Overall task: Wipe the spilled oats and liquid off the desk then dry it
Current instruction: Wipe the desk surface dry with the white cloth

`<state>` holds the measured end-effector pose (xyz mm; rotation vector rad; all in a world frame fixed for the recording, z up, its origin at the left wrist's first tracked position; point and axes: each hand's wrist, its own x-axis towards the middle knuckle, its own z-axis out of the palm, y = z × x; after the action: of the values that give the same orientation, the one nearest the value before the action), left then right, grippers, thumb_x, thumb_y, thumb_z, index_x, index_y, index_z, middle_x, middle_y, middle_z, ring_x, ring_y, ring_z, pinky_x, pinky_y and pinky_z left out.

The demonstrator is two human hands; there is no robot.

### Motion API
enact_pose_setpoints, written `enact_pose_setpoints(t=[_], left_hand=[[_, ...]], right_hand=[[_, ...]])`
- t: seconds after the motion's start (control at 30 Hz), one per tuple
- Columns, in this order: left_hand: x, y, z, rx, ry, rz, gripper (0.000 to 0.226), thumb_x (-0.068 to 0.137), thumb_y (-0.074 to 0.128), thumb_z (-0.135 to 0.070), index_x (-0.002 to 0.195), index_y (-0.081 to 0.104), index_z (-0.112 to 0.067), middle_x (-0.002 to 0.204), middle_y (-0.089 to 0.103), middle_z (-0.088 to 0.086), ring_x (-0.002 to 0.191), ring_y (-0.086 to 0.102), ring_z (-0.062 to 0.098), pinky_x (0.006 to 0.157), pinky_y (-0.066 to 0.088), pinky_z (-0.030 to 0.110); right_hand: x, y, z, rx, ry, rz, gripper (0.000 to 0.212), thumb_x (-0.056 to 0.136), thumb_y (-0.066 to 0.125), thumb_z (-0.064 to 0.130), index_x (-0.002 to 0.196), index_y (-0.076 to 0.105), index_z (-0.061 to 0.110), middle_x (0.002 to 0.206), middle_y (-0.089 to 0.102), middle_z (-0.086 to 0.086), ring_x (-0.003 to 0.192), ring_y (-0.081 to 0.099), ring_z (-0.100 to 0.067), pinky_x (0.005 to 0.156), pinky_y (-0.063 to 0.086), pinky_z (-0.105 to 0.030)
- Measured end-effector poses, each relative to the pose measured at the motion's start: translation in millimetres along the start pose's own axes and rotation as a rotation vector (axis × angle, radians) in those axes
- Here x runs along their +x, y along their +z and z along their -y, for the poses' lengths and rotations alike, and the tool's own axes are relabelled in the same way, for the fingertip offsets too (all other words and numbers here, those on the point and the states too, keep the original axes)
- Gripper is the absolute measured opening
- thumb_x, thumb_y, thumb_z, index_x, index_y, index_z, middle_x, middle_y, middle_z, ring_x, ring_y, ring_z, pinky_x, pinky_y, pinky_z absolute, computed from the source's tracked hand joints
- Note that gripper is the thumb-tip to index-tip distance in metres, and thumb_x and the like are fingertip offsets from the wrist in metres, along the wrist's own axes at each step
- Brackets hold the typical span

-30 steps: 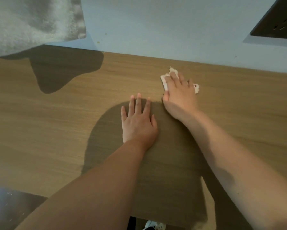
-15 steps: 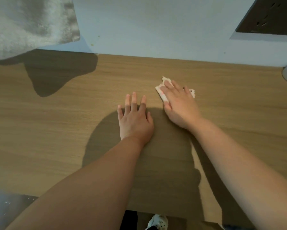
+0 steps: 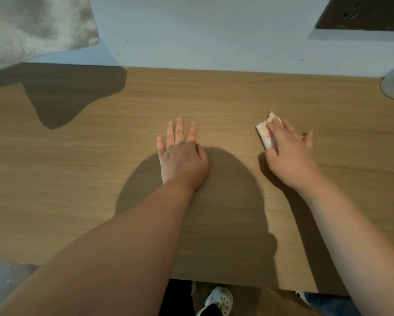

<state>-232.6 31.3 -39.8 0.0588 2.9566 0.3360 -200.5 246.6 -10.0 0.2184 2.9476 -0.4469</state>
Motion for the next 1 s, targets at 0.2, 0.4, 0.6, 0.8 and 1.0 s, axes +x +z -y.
enact_pose_setpoints(t=[0.2,0.4,0.6,0.8,1.0], left_hand=[[0,0,-1,0.0,0.006,0.004,0.06,0.1,0.026,-0.037,0.156,0.007,-0.029,0.164,-0.005,0.002,0.15,-0.011,0.02,0.121,-0.006,0.045],[0,0,-1,0.005,-0.001,0.007,0.059,0.1,0.027,-0.036,0.156,0.008,-0.029,0.164,-0.005,0.001,0.15,-0.011,0.02,0.12,-0.006,0.045],[0,-1,-1,0.016,0.017,0.024,0.06,0.1,0.025,-0.036,0.156,0.005,-0.028,0.164,-0.008,0.003,0.15,-0.012,0.022,0.12,-0.006,0.046],[-1,2,0,0.04,0.027,0.006,0.061,0.1,0.027,-0.035,0.157,0.006,-0.027,0.164,-0.006,0.004,0.15,-0.009,0.023,0.12,-0.003,0.048],[3,-3,-2,0.053,0.026,0.034,0.061,0.1,0.028,-0.037,0.156,0.008,-0.026,0.164,-0.006,0.005,0.15,-0.01,0.022,0.12,-0.003,0.048]], right_hand=[[19,10,-11,-0.126,0.034,-0.074,0.056,0.102,0.02,0.038,0.155,0.019,0.022,0.164,0.007,-0.004,0.151,0.0,-0.023,0.12,-0.001,-0.055],[4,34,42,-0.169,-0.172,0.053,0.061,0.101,0.021,0.04,0.157,0.009,0.018,0.165,0.0,-0.003,0.151,-0.004,-0.02,0.121,0.0,-0.049],[21,16,-20,-0.103,0.29,-0.117,0.062,0.1,0.024,0.04,0.156,0.017,0.014,0.164,0.01,-0.01,0.151,0.005,-0.028,0.12,0.005,-0.055],[-44,42,40,-0.197,-0.234,0.048,0.065,0.097,0.016,0.044,0.156,0.013,0.02,0.164,0.002,-0.005,0.15,-0.008,-0.023,0.117,-0.008,-0.047],[-30,28,-10,-0.056,0.158,-0.142,0.062,0.101,0.032,0.035,0.156,0.017,0.011,0.163,0.013,-0.008,0.151,0.004,-0.023,0.12,0.003,-0.049]])
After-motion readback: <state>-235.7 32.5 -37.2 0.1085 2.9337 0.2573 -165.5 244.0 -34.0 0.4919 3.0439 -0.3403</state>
